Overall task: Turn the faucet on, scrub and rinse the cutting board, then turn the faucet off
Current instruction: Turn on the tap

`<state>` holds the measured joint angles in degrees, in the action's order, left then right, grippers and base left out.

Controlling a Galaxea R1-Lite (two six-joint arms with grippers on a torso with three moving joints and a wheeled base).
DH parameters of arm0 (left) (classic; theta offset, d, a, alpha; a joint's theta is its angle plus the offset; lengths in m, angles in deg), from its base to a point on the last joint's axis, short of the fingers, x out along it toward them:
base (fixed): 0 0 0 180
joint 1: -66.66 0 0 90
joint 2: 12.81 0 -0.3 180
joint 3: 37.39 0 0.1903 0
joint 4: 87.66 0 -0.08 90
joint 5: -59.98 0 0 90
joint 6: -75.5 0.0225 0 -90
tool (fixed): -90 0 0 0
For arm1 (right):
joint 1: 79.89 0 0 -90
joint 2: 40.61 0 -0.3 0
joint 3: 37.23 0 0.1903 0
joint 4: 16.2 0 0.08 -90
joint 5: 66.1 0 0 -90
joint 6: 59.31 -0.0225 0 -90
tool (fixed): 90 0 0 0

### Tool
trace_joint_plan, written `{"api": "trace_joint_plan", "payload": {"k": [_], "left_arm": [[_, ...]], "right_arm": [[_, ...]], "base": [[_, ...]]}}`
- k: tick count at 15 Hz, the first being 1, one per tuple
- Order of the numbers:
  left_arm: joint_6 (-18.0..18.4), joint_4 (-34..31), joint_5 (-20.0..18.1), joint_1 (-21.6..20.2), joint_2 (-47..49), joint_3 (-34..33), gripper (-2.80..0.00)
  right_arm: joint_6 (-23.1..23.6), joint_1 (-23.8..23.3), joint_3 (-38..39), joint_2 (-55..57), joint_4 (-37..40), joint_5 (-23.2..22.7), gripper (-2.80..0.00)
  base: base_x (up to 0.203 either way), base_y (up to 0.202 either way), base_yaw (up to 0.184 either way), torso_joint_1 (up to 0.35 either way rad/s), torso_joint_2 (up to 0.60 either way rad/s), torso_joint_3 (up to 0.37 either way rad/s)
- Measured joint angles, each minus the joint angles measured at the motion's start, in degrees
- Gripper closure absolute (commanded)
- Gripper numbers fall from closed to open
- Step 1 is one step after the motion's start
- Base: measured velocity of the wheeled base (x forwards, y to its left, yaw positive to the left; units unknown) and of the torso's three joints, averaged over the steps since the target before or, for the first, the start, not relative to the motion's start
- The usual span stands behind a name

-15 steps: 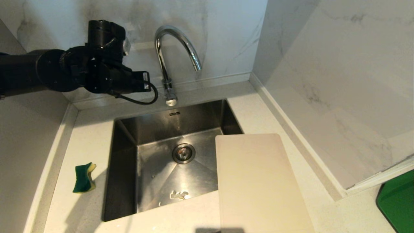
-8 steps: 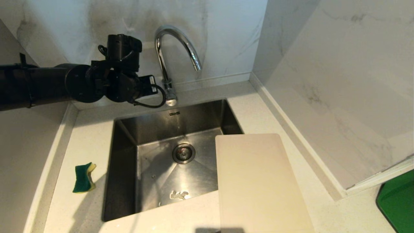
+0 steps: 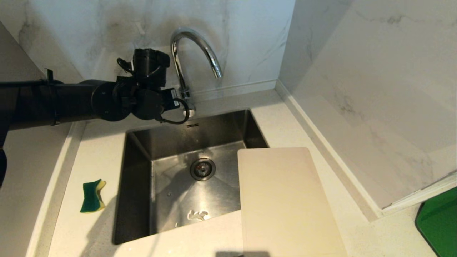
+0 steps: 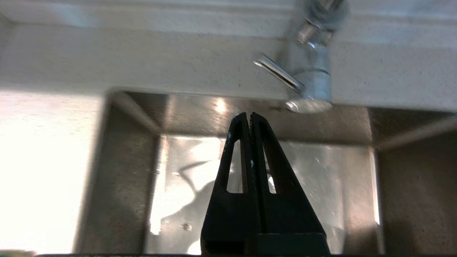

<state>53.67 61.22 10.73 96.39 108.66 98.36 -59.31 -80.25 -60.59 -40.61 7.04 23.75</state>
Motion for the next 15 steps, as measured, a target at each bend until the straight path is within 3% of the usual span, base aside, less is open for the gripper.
{"api": "trace_joint_plan", "payload": {"k": [2,8,9,15], "left_arm": [[-0.2,0.6,-2.4,0.0,0.8,0.1,0.00],[-0.2,5.1,-2.7,-1.0,2.9,0.2,0.00],[-0.2,5.3,-2.7,-1.0,3.0,0.2,-2.80],[-0.4,9.8,-2.5,-0.9,3.5,0.1,-2.80]], "right_arm": [[0.0,0.0,0.0,0.0,0.0,0.0,0.00],[0.0,0.0,0.0,0.0,0.0,0.0,0.00],[0.0,0.0,0.0,0.0,0.0,0.0,0.00],[0.0,0.0,0.0,0.0,0.0,0.0,0.00]], "base": [[0.000,0.000,0.000,0.000,0.00,0.000],[0.000,0.000,0.000,0.000,0.00,0.000],[0.000,0.000,0.000,0.000,0.00,0.000],[0.000,0.000,0.000,0.000,0.00,0.000]]}}
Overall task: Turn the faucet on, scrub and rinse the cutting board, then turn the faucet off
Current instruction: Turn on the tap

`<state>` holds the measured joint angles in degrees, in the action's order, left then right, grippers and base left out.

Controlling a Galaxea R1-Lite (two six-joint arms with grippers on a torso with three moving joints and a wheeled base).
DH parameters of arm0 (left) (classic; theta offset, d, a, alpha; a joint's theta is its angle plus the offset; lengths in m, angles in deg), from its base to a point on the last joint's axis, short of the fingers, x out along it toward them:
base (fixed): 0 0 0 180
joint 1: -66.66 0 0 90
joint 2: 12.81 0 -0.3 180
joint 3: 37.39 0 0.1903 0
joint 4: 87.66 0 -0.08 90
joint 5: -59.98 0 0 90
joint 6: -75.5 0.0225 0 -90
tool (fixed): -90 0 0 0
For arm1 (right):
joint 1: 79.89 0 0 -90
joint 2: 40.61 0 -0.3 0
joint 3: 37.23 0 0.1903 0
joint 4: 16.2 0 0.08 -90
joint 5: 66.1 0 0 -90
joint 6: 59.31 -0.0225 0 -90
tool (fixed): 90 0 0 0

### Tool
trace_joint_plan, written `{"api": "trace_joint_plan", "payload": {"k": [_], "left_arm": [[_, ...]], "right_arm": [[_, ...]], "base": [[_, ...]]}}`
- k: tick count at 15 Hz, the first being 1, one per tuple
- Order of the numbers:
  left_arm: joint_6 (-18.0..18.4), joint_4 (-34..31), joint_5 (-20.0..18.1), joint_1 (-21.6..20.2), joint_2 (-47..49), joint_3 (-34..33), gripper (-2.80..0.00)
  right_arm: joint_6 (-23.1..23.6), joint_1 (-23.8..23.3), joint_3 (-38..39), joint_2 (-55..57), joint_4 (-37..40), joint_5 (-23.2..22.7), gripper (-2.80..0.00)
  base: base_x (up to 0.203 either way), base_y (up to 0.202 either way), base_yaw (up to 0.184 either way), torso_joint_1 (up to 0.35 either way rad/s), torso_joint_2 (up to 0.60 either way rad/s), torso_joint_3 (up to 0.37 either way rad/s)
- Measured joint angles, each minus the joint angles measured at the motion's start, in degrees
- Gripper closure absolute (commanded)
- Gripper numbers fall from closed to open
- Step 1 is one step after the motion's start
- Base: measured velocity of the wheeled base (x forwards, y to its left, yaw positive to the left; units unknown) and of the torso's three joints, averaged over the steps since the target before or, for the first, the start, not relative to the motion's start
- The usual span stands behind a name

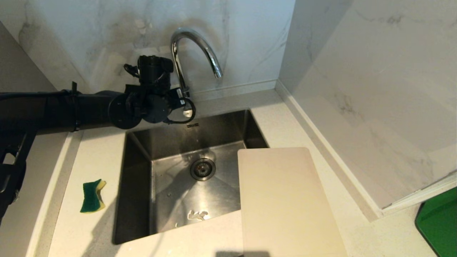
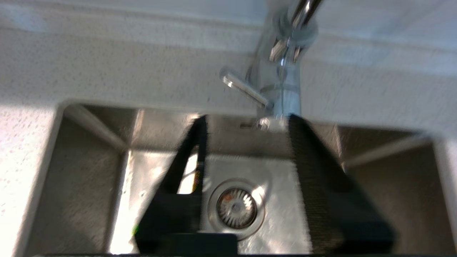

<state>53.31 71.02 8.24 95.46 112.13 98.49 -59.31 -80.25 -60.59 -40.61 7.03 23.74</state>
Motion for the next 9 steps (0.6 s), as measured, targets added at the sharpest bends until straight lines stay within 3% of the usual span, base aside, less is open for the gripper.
{"api": "trace_joint_plan", "payload": {"k": [5,9], "left_arm": [[-4.6,3.4,1.4,0.8,1.8,0.0,-2.80],[-4.6,13.2,10.1,1.7,4.7,0.0,-2.80]], "right_arm": [[0.0,0.0,0.0,0.0,0.0,0.0,0.00],[0.0,0.0,0.0,0.0,0.0,0.0,0.00]], "base": [[0.000,0.000,0.000,0.000,0.00,0.000],[0.000,0.000,0.000,0.000,0.00,0.000]]}}
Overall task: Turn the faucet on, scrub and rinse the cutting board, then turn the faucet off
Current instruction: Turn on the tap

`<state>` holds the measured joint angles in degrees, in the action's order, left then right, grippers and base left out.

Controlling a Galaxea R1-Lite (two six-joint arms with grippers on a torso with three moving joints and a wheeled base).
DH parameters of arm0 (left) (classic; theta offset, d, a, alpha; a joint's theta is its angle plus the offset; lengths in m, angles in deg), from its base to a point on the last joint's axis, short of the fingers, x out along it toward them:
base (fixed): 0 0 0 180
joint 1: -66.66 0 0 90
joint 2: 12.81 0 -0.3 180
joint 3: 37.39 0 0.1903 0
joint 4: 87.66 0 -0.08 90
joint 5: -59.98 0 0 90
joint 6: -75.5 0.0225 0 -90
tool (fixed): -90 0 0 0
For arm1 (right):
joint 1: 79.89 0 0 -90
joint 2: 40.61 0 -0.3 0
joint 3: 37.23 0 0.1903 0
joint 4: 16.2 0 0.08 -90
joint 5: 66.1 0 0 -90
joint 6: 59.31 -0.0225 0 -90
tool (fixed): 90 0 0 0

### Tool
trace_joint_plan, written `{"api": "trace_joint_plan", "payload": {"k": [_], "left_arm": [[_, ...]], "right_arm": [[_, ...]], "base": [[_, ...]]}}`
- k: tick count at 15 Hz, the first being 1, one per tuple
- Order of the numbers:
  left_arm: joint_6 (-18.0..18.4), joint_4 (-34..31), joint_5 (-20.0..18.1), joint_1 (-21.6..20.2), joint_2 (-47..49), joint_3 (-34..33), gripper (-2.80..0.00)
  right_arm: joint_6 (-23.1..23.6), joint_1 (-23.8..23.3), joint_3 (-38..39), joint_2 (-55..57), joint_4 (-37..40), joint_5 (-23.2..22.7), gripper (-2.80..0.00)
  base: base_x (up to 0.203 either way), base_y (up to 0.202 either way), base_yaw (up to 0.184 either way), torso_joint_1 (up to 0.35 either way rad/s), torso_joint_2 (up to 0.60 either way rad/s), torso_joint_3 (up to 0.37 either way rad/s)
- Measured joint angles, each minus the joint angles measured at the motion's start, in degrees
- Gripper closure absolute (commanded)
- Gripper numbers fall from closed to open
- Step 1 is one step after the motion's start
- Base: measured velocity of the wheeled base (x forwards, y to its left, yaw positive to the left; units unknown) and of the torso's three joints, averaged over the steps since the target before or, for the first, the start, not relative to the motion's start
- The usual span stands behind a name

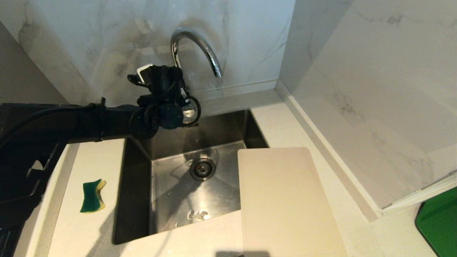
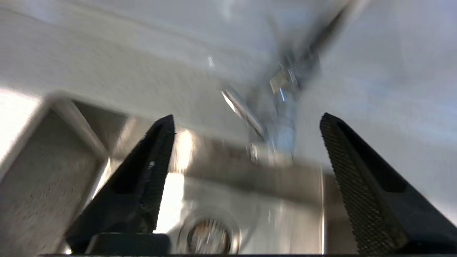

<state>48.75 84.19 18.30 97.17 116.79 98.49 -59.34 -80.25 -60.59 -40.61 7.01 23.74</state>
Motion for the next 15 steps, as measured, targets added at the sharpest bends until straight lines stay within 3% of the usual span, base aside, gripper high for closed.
{"api": "trace_joint_plan", "payload": {"k": [4,11,15], "left_arm": [[-1.4,3.6,6.5,0.3,2.7,0.0,-2.80],[-5.3,4.4,6.4,1.0,6.0,0.0,-2.80],[-5.3,6.6,6.2,0.9,7.2,0.1,-2.80]], "right_arm": [[0.0,0.0,0.0,0.0,0.0,0.0,0.00],[0.0,0.0,0.0,0.0,0.0,0.0,0.00],[0.0,0.0,0.0,0.0,0.0,0.0,0.00]], "base": [[0.000,0.000,0.000,0.000,0.00,0.000],[0.000,0.000,0.000,0.000,0.00,0.000],[0.000,0.000,0.000,0.000,0.00,0.000]]}}
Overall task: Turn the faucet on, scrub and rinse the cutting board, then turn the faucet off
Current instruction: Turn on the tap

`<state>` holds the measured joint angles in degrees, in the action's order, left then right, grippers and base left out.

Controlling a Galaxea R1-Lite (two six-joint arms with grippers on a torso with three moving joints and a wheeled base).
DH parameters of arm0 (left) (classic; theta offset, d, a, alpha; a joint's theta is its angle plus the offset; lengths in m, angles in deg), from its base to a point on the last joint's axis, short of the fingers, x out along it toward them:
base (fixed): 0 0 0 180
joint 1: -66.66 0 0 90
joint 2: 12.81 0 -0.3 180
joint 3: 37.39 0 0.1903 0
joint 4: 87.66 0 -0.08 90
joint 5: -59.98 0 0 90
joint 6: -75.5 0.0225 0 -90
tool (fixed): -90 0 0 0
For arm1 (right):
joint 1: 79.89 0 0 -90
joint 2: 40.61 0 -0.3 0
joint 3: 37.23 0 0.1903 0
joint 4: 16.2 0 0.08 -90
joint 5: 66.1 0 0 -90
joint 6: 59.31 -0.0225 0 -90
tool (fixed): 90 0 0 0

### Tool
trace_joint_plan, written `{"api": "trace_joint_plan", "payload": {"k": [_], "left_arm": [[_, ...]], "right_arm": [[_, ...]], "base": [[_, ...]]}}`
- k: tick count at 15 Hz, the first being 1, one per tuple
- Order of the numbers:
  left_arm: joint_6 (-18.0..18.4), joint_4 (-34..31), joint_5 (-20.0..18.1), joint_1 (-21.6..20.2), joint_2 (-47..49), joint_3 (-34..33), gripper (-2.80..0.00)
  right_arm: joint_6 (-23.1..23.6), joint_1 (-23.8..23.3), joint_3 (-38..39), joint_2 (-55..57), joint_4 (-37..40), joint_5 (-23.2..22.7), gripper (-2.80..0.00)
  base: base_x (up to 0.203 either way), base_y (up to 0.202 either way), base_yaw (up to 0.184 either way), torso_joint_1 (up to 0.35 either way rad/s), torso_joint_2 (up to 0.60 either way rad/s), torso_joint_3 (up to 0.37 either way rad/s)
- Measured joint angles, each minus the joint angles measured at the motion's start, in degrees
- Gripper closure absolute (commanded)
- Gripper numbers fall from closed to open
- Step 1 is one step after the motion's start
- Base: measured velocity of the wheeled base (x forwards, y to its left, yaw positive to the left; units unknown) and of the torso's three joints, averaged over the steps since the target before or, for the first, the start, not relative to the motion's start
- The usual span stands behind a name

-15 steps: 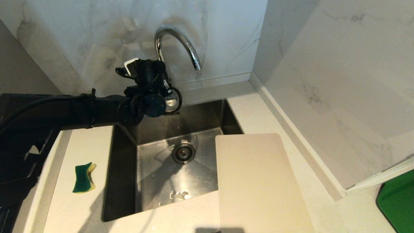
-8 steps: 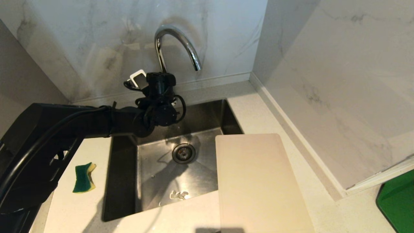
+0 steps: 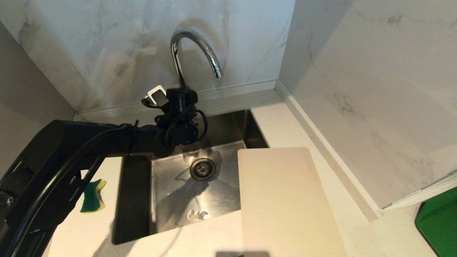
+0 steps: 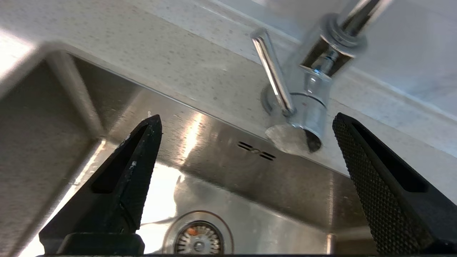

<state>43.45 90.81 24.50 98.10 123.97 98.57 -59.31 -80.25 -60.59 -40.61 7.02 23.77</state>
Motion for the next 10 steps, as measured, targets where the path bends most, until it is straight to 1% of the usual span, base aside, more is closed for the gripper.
{"api": "trace_joint_plan", "payload": {"k": [5,10], "left_arm": [[0.4,2.0,0.3,-1.3,1.5,0.4,-2.80],[2.8,5.0,0.4,-2.6,2.7,0.5,-2.80]], "right_arm": [[0.0,0.0,0.0,0.0,0.0,0.0,0.00],[0.0,0.0,0.0,0.0,0.0,0.0,0.00]], "base": [[0.000,0.000,0.000,0.000,0.00,0.000],[0.000,0.000,0.000,0.000,0.00,0.000]]}}
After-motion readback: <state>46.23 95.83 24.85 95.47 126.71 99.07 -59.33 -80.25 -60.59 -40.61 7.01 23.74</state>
